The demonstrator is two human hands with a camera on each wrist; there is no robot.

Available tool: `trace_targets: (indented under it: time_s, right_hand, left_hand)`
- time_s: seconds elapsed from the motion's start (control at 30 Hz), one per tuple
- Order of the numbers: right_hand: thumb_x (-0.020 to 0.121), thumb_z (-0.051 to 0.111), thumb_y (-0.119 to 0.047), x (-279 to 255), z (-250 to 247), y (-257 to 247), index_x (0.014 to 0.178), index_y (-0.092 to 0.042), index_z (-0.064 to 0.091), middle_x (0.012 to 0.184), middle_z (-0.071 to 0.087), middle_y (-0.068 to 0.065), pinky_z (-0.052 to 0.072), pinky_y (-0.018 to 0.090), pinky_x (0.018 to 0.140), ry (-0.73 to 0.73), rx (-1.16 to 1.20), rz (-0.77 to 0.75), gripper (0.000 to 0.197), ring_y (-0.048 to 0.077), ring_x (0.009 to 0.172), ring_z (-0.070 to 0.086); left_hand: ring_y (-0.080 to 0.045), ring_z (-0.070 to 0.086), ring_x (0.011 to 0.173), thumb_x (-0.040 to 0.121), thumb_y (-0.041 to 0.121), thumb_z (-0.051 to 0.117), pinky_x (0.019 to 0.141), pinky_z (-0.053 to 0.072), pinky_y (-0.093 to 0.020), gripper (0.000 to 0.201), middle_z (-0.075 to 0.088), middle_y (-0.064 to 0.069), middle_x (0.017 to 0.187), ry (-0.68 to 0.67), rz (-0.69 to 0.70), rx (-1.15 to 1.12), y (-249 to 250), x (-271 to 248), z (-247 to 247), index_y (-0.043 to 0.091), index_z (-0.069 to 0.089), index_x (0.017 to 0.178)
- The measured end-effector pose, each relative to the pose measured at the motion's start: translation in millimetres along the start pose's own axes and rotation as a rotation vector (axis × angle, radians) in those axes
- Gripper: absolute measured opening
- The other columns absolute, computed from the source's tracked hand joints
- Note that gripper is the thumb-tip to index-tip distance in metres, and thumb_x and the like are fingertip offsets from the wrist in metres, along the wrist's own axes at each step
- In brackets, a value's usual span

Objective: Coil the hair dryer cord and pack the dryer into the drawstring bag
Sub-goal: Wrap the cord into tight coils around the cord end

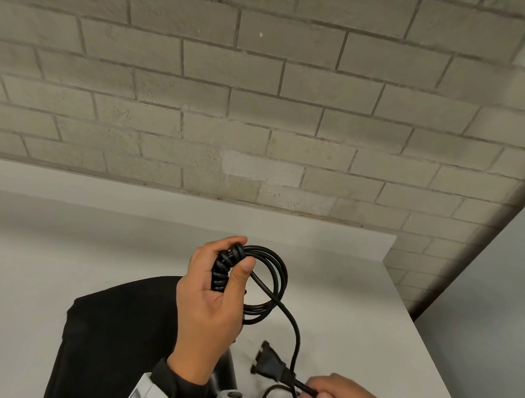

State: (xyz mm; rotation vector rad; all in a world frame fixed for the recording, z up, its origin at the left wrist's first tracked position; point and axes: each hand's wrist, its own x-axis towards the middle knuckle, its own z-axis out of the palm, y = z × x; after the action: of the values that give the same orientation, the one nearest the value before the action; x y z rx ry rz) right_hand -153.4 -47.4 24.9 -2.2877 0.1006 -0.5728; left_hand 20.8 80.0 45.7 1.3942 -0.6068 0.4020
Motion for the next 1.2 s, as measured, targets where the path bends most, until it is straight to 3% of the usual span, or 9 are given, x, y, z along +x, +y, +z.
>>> trace_targets:
  time_s: [0.07,0.23,0.33,0.43,0.53,0.63,0.73,0.93,1.2]
  right_hand:
    - [0.090,0.048,-0.040,-8.4,-11.6,26.3,0.089,-0.057,0.062,0.070,0.057,-0.027,0.043,-0.001,0.062,0.014,-0.211,-0.018,0.021,-0.015,0.069,0.060]
    - [0.092,0.015,-0.071,-28.8,-26.7,82.6,0.108,-0.071,0.035,0.078,0.054,-0.038,0.035,-0.004,0.087,-0.031,-0.393,0.166,0.027,-0.031,0.095,0.042]
    - [0.084,0.044,-0.067,-23.8,-19.3,51.1,0.107,-0.055,0.052,0.104,0.055,-0.033,0.038,-0.002,0.087,0.169,-0.309,0.185,0.028,-0.021,0.105,0.049]
    - [0.070,0.066,-0.053,-10.0,0.0,22.5,0.106,-0.050,0.058,0.108,0.062,-0.027,0.042,0.000,0.084,0.361,-0.134,0.136,0.037,-0.008,0.102,0.058]
    - [0.063,0.069,-0.057,7.2,14.6,-1.8,0.118,-0.051,0.047,0.115,0.063,-0.029,0.035,-0.002,0.090,0.281,0.015,0.134,0.059,-0.013,0.107,0.057]
    - [0.066,0.067,-0.060,20.4,26.3,-14.0,0.116,-0.056,0.045,0.099,0.064,-0.020,0.047,0.009,0.081,0.158,0.075,0.093,0.055,0.001,0.085,0.067]
    - [0.077,0.061,-0.046,32.4,20.9,-28.4,0.102,-0.047,0.060,0.079,0.054,-0.011,0.051,0.018,0.061,0.287,-0.044,-0.038,0.025,0.008,0.064,0.056]
    - [0.089,0.062,-0.027,62.0,-15.0,-53.9,0.091,-0.025,0.068,0.080,0.052,-0.016,0.037,0.008,0.057,0.356,-0.156,-0.278,0.007,0.001,0.070,0.054]
    - [0.090,0.067,-0.026,101.5,-22.9,-71.1,0.091,-0.021,0.069,0.079,0.058,-0.010,0.043,0.017,0.056,0.356,-0.052,-0.328,0.006,0.011,0.071,0.056]
  left_hand:
    - [-0.001,0.064,0.089,0.085,0.041,0.060,0.075,0.045,-0.005,0.023,0.066,0.003,0.097,-0.009,0.005,-0.012,0.5,-0.3,0.5,0.034,0.061,0.107]
    - [-0.004,0.065,0.091,0.085,0.041,0.061,0.077,0.046,-0.007,0.024,0.066,0.001,0.098,-0.028,0.004,-0.021,-1.8,-1.8,1.6,0.034,0.062,0.107]
    - [-0.007,0.066,0.090,0.084,0.043,0.061,0.075,0.047,-0.008,0.024,0.067,0.002,0.097,-0.050,-0.003,-0.019,-2.1,-5.0,5.2,0.037,0.062,0.108]
    - [-0.007,0.066,0.090,0.084,0.041,0.062,0.075,0.047,-0.008,0.024,0.067,0.001,0.098,-0.077,0.007,-0.025,-0.7,-7.8,8.7,0.037,0.062,0.108]
    - [-0.005,0.066,0.092,0.085,0.041,0.062,0.077,0.046,-0.007,0.023,0.067,0.002,0.099,-0.086,0.016,-0.029,0.6,-7.8,8.8,0.037,0.061,0.107]
    - [-0.010,0.066,0.090,0.085,0.044,0.061,0.076,0.047,-0.010,0.023,0.066,0.003,0.098,-0.095,0.018,-0.014,0.3,-6.4,5.5,0.039,0.063,0.107]
    - [-0.013,0.065,0.089,0.086,0.047,0.059,0.074,0.049,-0.015,0.025,0.065,0.004,0.096,-0.099,0.020,0.005,-0.9,-5.5,1.9,0.041,0.061,0.110]
    - [-0.016,0.062,0.088,0.088,0.061,0.053,0.074,0.046,-0.011,0.025,0.059,0.015,0.095,-0.113,0.089,0.057,0.2,-4.1,-1.1,0.049,0.060,0.110]
    - [-0.013,0.061,0.087,0.087,0.059,0.057,0.075,0.045,-0.012,0.036,0.060,0.021,0.095,-0.185,0.236,0.029,7.5,2.3,-9.3,0.027,0.064,0.103]
